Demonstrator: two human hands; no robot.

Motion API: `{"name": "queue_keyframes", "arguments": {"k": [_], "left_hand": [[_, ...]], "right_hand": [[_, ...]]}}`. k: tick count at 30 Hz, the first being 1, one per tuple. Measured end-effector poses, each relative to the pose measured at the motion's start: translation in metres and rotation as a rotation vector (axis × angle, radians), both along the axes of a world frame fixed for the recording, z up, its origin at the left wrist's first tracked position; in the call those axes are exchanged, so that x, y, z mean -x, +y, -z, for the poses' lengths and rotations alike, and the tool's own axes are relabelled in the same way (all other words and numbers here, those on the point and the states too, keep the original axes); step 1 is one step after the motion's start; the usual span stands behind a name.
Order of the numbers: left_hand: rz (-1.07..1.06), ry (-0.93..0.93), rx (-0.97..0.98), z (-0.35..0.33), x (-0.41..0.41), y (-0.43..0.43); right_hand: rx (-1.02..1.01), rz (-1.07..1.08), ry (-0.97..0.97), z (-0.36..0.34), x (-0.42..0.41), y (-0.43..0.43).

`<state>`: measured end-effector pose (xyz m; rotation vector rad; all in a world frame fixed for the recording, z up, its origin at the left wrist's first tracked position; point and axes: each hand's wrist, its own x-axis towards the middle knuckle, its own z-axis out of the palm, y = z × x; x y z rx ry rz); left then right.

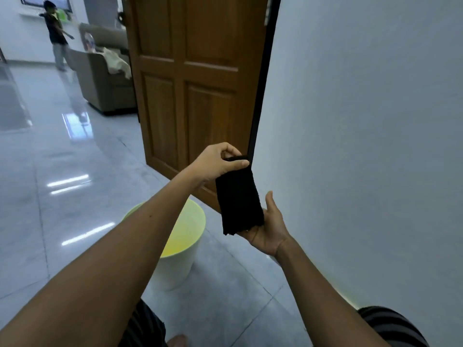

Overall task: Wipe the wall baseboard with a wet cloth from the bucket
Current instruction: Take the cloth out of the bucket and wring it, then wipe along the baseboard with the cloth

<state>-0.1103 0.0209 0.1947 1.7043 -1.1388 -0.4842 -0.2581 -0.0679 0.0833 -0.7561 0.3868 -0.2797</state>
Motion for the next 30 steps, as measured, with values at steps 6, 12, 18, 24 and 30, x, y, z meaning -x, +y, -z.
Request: {"name": "queue_keyframes", "arguments": {"k": [6,12,18,24,30], "left_hand": [[0.188,-0.223,-0.011,-0.032,0.05,-0.005],[0.246,-0.303,0.052,-0.049,0.081,-0.026],[0.269,-0.403,0.072,-0.047,0.06,-0.066],[0.167,-0.301,0.01,0.026,-0.008,-0.123],[0.006,-0.083,-0.259,0.202,-0.063,-0.168]], "right_hand": [[0.249,0.1,0.045,-0.034,0.015,0.024],[0.008,0.083,-0.272,-0.047,0.04,0.019],[0.154,-0.054,-0.147,-0.067,0.065,-0.026],[0.24,-0.052,0.108,-0.04,0.037,-0.1],[0.267,0.04,0.555,0.051,-0.021,-0.159]]}}
